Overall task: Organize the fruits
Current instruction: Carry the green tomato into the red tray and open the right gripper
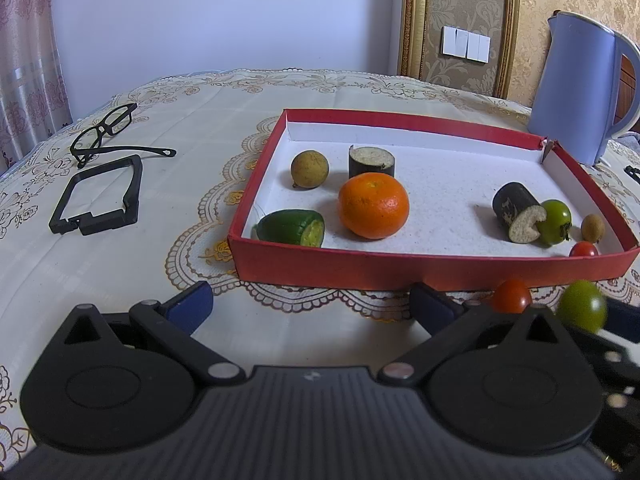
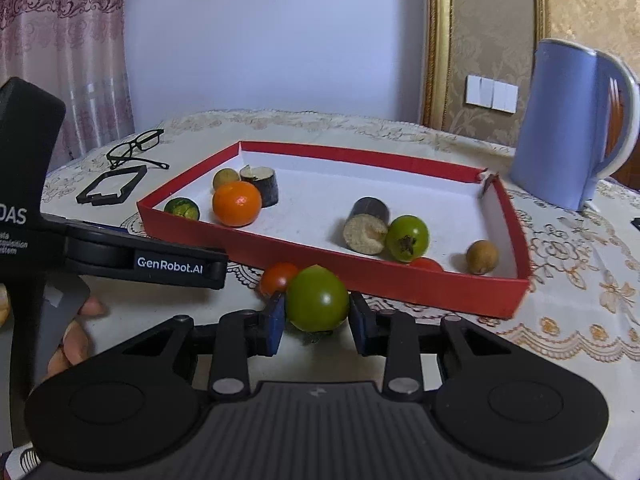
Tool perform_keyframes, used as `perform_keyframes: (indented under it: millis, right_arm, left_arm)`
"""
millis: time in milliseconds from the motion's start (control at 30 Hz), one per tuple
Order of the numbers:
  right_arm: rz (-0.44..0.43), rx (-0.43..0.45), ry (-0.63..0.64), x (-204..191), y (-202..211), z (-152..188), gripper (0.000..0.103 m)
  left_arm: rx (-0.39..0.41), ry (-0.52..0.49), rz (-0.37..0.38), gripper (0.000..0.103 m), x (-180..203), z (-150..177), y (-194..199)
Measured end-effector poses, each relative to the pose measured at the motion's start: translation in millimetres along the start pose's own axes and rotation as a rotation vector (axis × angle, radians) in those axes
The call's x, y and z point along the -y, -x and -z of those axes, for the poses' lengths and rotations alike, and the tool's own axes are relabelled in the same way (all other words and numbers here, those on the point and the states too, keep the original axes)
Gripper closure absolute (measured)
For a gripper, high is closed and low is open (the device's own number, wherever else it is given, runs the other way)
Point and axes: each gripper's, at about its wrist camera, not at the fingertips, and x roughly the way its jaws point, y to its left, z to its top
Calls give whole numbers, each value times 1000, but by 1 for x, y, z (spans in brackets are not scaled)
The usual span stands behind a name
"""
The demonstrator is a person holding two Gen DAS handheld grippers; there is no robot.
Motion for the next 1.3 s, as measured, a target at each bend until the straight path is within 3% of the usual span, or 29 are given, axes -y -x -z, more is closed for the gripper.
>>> perform_keyframes:
  millis: [167,333,567,867,1300]
  right_arm:
    - [32,70,-32,18,25,-6,70]
    - [144,118,-72,53,21,-33,70]
    - [203,40,-84,83,-34,-51,70]
    - [254,-44,-88,87,-94,-67,70]
    - [270,-81,-73,85,-109,-71,69]
  left_arm:
    - [0,0,0,0,0,0,0]
    - [0,0,0,0,0,0,0]
    - [0,0,0,0,0,0,0]
    - [0,0,0,0,0,0,0]
    - [0,0,0,0,0,0,0]
